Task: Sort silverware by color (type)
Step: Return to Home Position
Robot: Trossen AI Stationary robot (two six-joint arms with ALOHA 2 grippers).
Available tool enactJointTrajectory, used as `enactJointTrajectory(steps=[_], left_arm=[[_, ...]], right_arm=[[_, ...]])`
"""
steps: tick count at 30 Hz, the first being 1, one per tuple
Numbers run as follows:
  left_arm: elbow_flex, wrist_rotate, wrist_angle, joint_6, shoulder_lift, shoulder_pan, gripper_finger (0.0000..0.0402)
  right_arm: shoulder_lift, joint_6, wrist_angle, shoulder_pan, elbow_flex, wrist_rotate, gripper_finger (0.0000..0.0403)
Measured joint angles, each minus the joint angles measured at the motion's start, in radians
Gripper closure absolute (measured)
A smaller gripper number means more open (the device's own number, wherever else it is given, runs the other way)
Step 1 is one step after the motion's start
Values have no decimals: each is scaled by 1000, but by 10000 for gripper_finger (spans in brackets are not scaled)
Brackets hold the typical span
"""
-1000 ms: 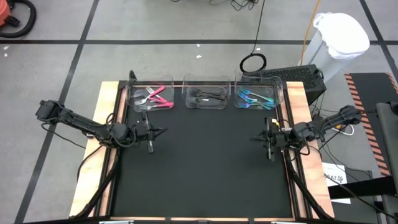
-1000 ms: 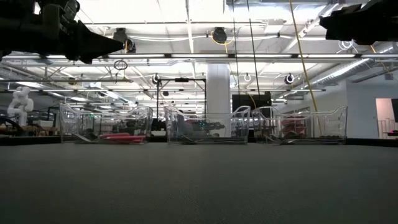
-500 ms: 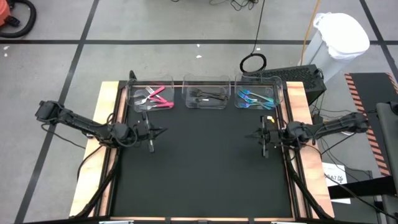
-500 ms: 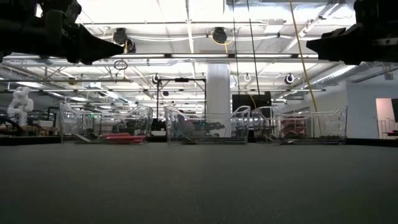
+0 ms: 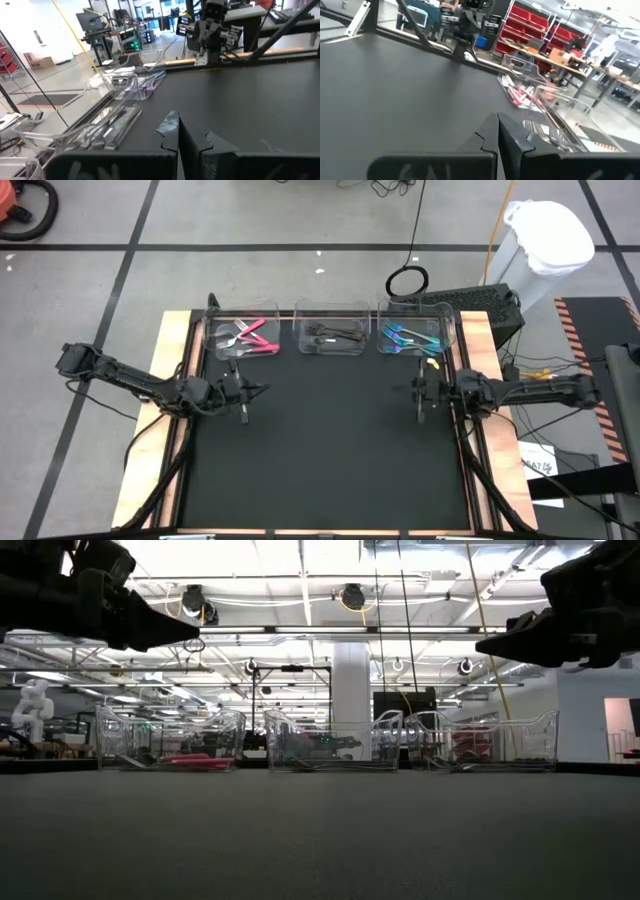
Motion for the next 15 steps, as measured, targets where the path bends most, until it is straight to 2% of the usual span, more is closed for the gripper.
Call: enactJointTrajectory(steps=[5, 9, 15], left_arm=[[0, -2, -16, 0, -4, 0, 398], [0, 3, -19, -9, -24, 0, 398], [0, 79, -83, -31, -70, 0, 398]], right_arm=[[0, 44, -3, -46, 0, -91, 403], [-2, 47, -3, -67, 0, -91, 403], [-2, 51, -3, -79, -1, -90, 403]])
